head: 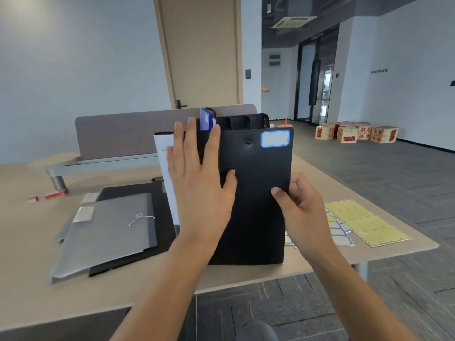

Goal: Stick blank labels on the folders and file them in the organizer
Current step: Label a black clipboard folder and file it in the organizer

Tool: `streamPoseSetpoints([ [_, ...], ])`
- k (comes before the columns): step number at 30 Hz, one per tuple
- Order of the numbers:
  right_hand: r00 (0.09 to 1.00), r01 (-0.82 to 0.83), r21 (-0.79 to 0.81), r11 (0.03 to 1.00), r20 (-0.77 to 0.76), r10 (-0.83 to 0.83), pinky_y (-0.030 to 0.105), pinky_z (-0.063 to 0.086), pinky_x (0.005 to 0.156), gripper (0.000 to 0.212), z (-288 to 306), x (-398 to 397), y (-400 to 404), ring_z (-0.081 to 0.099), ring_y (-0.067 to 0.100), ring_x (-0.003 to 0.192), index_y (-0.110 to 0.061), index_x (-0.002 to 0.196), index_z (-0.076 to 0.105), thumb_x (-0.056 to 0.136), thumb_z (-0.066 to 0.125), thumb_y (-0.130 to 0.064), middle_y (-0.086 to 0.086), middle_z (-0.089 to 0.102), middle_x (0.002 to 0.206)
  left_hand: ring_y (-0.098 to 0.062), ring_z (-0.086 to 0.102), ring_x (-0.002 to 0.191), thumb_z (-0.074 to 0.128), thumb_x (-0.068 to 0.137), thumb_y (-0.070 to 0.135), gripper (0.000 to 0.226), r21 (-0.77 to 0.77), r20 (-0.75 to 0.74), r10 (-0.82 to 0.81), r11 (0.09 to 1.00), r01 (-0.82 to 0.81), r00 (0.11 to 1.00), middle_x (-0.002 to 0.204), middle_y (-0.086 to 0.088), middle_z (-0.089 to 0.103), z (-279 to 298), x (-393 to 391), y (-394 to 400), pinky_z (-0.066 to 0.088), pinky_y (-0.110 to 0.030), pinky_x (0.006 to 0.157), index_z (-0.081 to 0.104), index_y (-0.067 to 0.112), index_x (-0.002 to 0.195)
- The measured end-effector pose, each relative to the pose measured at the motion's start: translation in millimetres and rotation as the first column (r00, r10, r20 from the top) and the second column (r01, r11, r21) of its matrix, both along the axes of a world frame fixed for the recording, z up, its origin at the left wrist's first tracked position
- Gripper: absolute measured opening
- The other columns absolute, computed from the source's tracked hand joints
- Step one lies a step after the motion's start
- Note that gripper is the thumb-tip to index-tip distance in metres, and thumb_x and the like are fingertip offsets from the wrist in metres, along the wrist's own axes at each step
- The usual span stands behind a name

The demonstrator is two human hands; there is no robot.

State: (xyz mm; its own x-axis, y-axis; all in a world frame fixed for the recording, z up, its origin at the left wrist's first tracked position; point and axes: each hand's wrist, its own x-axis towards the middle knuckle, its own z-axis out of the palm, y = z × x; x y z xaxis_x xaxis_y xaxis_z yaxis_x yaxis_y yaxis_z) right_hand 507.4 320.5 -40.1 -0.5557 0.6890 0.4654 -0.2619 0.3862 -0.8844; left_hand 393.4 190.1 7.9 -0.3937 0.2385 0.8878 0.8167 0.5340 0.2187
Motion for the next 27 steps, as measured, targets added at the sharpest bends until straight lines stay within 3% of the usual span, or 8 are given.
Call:
streamPoseSetpoints([
  [4,1.000,0.015,-0.003,1.000,-0.009,-0.015,0.020,0.053,0.086,0.016,-3,-2,-4,0.071,-0.001,0.100,-0.028,0.112,0.063,0.108,0.057,-0.014,-0.019,0.078,0.105,-0.026,0.004,0.156,0.076,0.088,0.029,0.099,0.126,0.255,-0.026,0.992,-0.006,0.967,0.169,-0.005,0.002,-28,-8,-18,0.022,-0.050,0.124,0.009,0.025,0.161],
  [9,0.998,0.042,-0.035,0.999,-0.053,-0.044,0.011,0.053,0.079,0.014,-6,-10,-6,0.071,-0.003,0.097,-0.020,0.118,0.063,0.108,0.058,-0.013,-0.012,0.078,0.107,-0.024,0.028,0.148,0.076,0.089,0.028,0.099,0.301,0.505,-0.185,0.953,0.029,0.843,0.161,-0.006,0.026,-47,-13,-30,0.022,-0.025,0.110,0.009,0.016,0.161],
  [13,0.996,0.056,-0.041,0.998,-0.065,-0.058,0.014,0.055,0.080,0.014,-10,-15,-2,0.072,0.001,0.097,-0.020,0.119,0.064,0.106,0.060,-0.015,-0.011,0.079,0.107,-0.022,0.037,0.142,0.078,0.087,0.036,0.098,0.283,0.550,-0.169,0.959,0.007,0.818,0.156,-0.002,0.037,-56,-19,-32,0.033,-0.030,0.110,0.014,0.020,0.161],
  [17,0.998,0.059,-0.014,0.998,0.026,-0.059,0.015,0.052,0.082,0.014,-28,-13,4,0.071,-0.002,0.093,-0.020,0.112,0.066,0.102,0.066,-0.011,-0.017,0.078,0.098,-0.022,0.048,0.133,0.078,0.083,0.046,0.091,0.281,0.609,-0.167,0.960,-0.015,0.776,0.147,0.000,0.048,-73,-25,-31,0.035,-0.025,0.098,0.029,0.020,0.155],
  [21,0.989,-0.014,0.021,1.000,0.144,0.011,0.028,0.053,0.092,0.029,-55,-5,4,0.070,0.009,0.112,-0.032,0.122,0.058,0.103,0.063,-0.011,-0.009,0.077,0.115,-0.022,0.052,0.127,0.078,0.083,0.046,0.100,0.254,0.649,-0.150,0.967,-0.026,0.746,0.147,0.001,0.047,-86,-23,-27,0.042,-0.033,0.094,0.015,0.030,0.159],
  [24,0.983,0.000,0.048,0.999,0.184,-0.009,0.022,0.052,0.094,0.034,-63,-4,6,0.067,0.001,0.115,-0.035,0.130,0.052,0.104,0.063,-0.015,-0.014,0.075,0.121,-0.026,0.054,0.123,0.079,0.084,0.044,0.106,0.215,0.646,-0.106,0.975,-0.047,0.756,0.144,-0.003,0.045,-91,-20,-20,0.046,-0.038,0.090,0.006,0.031,0.161],
  [27,0.972,0.074,0.118,0.990,0.212,-0.098,0.004,0.047,0.076,0.027,-60,-4,7,0.064,-0.013,0.099,-0.032,0.122,0.055,0.103,0.065,-0.016,-0.028,0.070,0.105,-0.029,0.054,0.124,0.080,0.083,0.041,0.106,0.214,0.652,-0.094,0.975,-0.064,0.753,0.144,-0.006,0.045,-90,-20,-12,0.048,-0.046,0.094,0.009,0.028,0.160],
])
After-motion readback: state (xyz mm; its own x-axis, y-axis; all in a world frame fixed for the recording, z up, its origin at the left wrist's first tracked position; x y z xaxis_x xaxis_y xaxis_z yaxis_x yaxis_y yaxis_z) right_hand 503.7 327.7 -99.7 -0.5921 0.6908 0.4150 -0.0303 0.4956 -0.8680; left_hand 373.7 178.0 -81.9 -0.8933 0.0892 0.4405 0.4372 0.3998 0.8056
